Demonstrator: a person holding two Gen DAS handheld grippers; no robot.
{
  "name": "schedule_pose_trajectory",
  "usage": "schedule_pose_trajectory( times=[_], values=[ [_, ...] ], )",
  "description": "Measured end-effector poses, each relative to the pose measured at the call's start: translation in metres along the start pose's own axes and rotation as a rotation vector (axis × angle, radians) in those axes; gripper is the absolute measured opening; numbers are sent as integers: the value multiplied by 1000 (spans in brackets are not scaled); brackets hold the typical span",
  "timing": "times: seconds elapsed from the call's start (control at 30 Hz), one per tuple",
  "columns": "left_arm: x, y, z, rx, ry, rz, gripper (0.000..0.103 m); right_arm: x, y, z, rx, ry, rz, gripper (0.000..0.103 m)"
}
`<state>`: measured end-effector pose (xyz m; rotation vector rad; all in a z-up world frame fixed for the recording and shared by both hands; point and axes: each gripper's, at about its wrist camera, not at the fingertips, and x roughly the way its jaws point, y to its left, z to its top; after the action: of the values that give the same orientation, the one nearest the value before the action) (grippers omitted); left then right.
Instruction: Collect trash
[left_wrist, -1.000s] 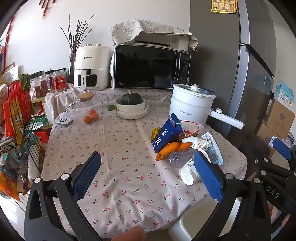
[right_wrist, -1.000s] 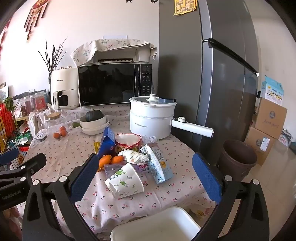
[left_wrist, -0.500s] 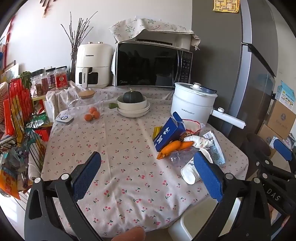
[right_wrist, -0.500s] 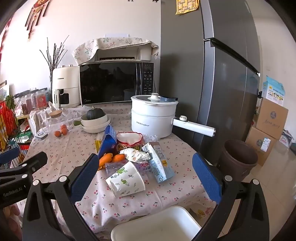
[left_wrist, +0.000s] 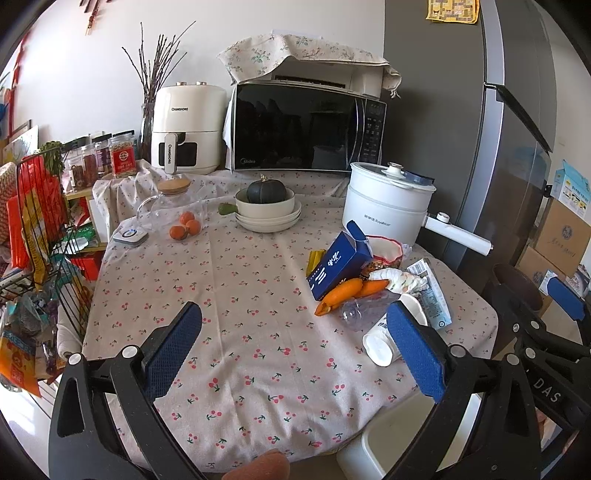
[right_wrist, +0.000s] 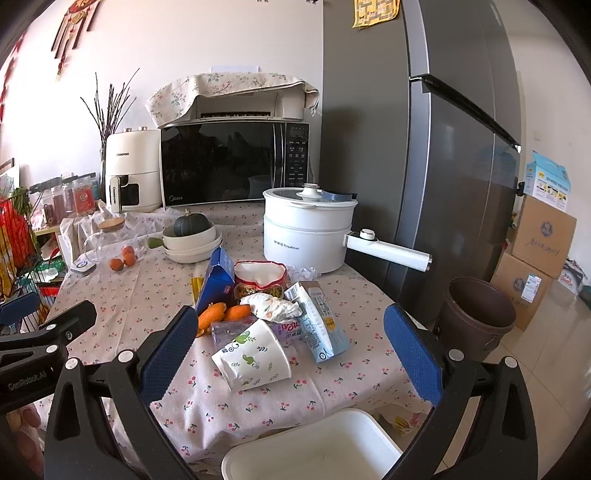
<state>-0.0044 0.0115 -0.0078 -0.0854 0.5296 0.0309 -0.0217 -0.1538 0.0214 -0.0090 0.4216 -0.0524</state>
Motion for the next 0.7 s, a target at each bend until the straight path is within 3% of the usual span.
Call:
schedule_pose_trajectory(
  times=[0.7],
  values=[
    [3,-4,4,4,6,0,96,-1,0,2,-4,4,0,98]
  ],
)
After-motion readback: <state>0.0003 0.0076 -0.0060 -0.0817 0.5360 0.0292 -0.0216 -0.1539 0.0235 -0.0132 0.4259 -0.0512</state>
